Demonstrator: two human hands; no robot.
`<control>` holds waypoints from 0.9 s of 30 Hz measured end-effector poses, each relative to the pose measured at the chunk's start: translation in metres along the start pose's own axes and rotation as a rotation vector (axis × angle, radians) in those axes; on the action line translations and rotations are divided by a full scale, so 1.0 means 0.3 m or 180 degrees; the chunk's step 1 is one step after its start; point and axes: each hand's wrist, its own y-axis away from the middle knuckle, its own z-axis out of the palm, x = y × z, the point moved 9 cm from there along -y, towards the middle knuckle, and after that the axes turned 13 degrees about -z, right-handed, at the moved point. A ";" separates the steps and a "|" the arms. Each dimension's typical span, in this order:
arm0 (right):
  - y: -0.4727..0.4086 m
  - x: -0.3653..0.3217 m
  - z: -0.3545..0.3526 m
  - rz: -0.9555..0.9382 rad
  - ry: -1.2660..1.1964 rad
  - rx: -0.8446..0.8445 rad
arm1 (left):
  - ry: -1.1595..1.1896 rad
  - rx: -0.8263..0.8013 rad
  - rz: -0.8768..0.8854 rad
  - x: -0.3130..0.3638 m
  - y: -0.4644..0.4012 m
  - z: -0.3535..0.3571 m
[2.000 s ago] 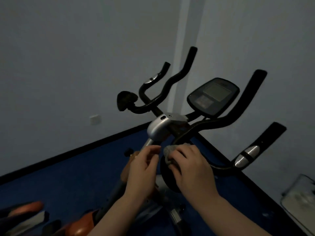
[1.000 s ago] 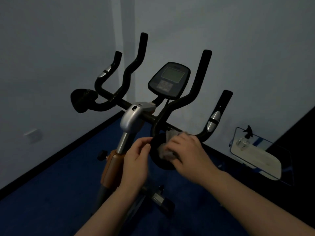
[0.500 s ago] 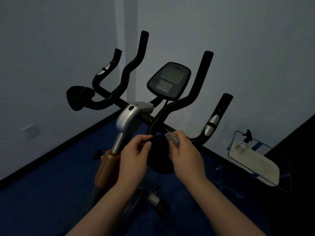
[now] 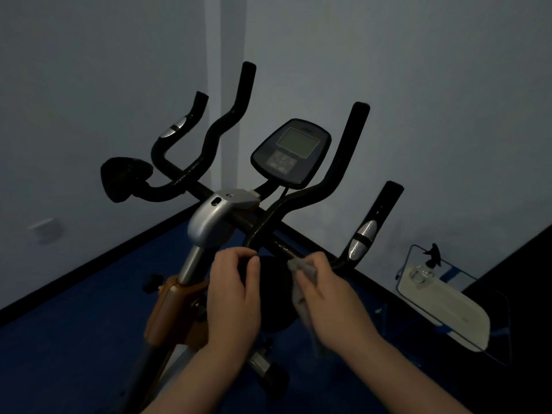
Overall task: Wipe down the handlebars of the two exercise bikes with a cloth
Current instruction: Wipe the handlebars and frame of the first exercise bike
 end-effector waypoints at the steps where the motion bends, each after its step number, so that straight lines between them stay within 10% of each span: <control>1: -0.020 0.011 -0.056 -0.0065 -0.0014 0.0173 | -0.0194 0.0107 0.0231 0.038 -0.013 0.004; 4: -0.114 -0.023 -0.184 -0.0808 0.0251 0.0619 | -0.0568 0.0330 0.0564 0.122 -0.056 0.033; 8: -0.114 0.010 -0.046 -0.1585 0.1533 -0.0494 | -0.1283 0.0586 0.0600 0.123 -0.073 0.058; 27: -0.269 0.113 0.100 -0.1297 0.1804 -0.1869 | -0.1660 0.0924 0.0738 0.106 -0.052 0.058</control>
